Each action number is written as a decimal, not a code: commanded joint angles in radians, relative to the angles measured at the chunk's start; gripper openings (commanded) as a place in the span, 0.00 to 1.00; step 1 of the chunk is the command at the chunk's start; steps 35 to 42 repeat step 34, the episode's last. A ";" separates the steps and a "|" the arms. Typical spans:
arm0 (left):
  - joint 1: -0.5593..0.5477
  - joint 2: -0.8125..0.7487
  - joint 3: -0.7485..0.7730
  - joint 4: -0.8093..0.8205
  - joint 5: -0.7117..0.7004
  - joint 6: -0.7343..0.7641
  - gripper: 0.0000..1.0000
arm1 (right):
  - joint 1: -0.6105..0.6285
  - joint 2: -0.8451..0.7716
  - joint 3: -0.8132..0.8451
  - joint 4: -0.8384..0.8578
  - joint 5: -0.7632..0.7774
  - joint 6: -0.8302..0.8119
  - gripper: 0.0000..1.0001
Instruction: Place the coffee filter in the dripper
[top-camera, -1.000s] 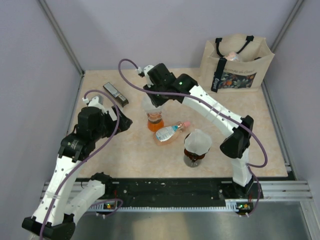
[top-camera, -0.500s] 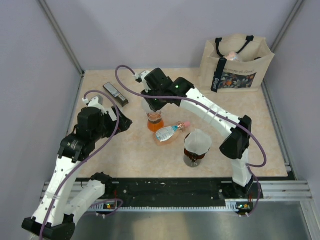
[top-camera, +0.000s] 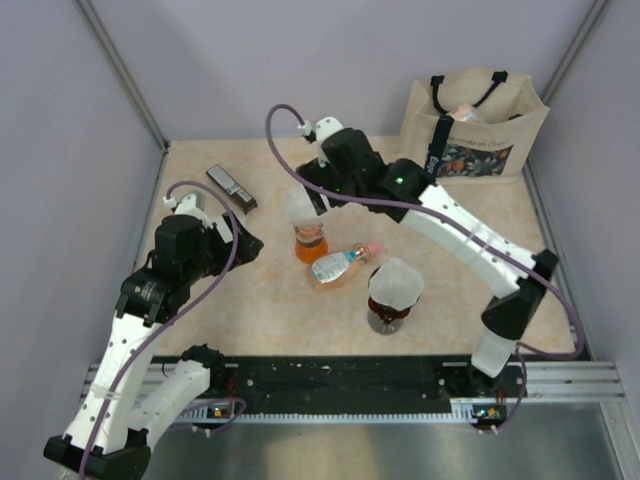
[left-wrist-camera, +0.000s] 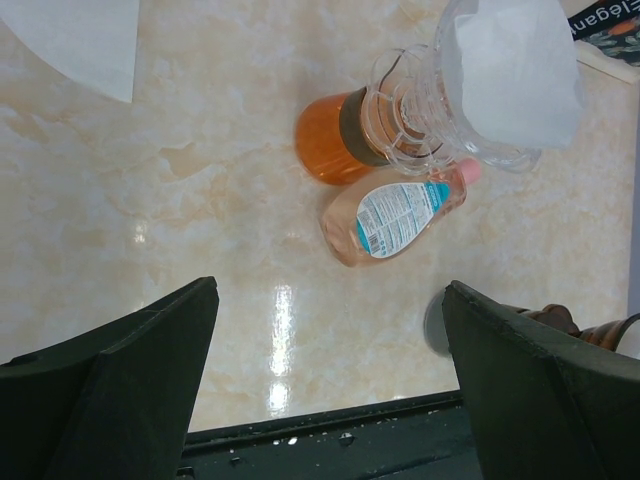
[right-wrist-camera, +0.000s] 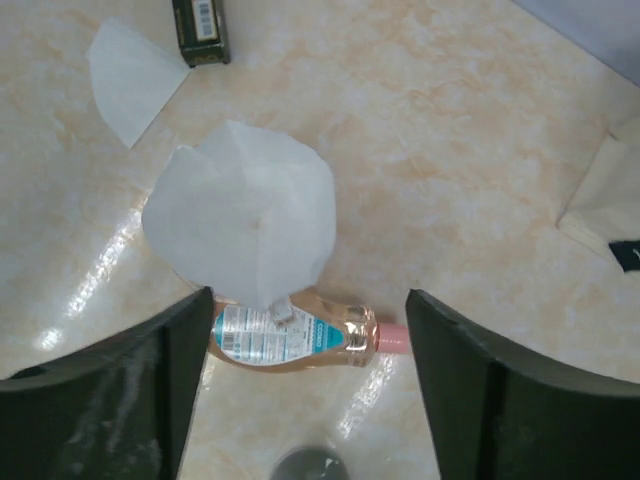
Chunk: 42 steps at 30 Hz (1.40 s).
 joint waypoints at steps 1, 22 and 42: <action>0.002 -0.011 0.007 0.007 -0.016 -0.005 0.99 | -0.019 -0.238 -0.181 0.193 0.135 0.041 0.90; 0.004 -0.045 -0.026 -0.043 -0.229 -0.046 0.99 | -0.505 -1.078 -1.229 0.382 0.337 0.500 0.99; 0.002 -0.112 -0.080 -0.051 -0.257 -0.082 0.99 | -0.505 -1.247 -1.358 0.388 0.365 0.512 0.99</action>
